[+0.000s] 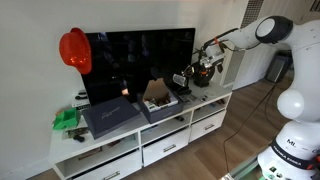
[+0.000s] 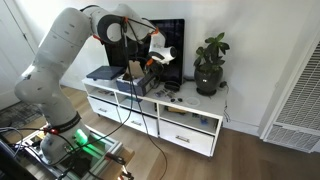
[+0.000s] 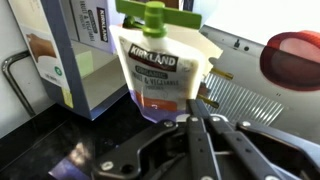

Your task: Pick up the iv drip bag near the sunglasses pouch and place it in the iv drip storage box in front of the television

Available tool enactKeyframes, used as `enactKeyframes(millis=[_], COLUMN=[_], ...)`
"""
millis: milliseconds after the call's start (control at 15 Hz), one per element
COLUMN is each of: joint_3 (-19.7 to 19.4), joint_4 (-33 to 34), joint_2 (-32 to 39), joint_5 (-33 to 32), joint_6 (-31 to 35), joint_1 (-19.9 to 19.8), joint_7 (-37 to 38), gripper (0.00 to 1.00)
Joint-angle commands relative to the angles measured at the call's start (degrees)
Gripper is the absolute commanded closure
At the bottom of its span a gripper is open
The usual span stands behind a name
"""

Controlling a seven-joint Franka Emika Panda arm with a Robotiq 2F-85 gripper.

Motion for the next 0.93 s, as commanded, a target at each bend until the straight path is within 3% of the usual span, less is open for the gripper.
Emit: enactKeyframes(millis=[0,400,467,867], joint_3=[-7.6,-14.2,-14.7,-15.8], joint_4=[-4.5,-5.5,-3.0,-3.5], joint_2=[-6.7,-9.2,-6.8,-7.2], joint_5=[2.8,0.1,2.0,1.6], joint_6=[-2.0,-2.7,-2.2,-2.2], joint_1=[9.1,20.6,20.8,22.3], joint_7=[-0.4,-0.2,-0.4,-0.3], gripper=[1.0,1.0,0.99,0.99])
